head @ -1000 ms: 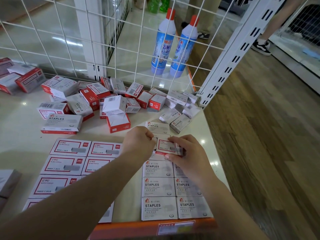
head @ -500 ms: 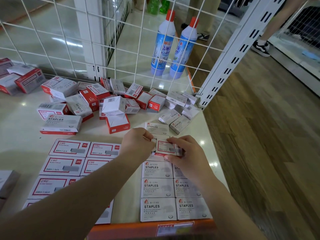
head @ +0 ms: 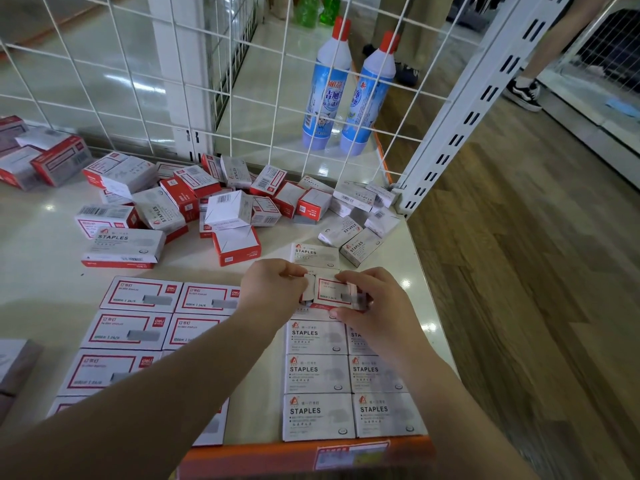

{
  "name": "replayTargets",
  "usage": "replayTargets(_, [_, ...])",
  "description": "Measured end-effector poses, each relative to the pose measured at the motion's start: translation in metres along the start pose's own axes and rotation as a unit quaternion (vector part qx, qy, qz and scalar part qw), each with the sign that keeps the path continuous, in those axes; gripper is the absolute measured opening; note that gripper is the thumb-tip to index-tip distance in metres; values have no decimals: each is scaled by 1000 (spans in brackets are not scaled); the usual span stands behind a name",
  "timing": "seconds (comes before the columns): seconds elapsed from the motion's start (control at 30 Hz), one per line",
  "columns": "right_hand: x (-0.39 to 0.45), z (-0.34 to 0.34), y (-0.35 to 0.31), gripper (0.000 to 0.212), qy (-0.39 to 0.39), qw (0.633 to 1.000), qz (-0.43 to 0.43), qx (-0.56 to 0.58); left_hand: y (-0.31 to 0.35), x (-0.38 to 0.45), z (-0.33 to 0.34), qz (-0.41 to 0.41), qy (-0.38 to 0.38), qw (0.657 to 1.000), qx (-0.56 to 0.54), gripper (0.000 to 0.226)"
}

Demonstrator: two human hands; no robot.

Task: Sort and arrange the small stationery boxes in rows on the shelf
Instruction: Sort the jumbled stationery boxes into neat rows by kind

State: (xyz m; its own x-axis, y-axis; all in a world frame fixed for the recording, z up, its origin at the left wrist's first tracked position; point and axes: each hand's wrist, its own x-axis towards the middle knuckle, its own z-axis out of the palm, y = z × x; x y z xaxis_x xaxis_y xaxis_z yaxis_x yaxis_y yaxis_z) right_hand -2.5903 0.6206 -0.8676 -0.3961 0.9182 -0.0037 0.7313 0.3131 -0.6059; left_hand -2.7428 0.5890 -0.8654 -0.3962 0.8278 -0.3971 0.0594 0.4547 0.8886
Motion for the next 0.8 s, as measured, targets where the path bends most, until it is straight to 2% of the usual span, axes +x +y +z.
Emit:
replayTargets(0.2, [2, -2, -1, 49, -11, 1000, 3, -19, 3, 0, -5, 8, -21, 1000, 12, 21])
replayTargets(0.43, [2, -1, -3, 48, -16, 1000, -12, -21, -1, 0, -3, 32, 4, 996, 78, 18])
replayTargets(0.67, [1, -2, 0, 45, -22, 1000, 3, -2, -4, 4, -9, 52, -48, 994, 88, 8])
replayTargets(0.8, [3, -2, -1, 46, -24, 1000, 7, 2, -4, 4, -10, 42, -70, 993, 82, 13])
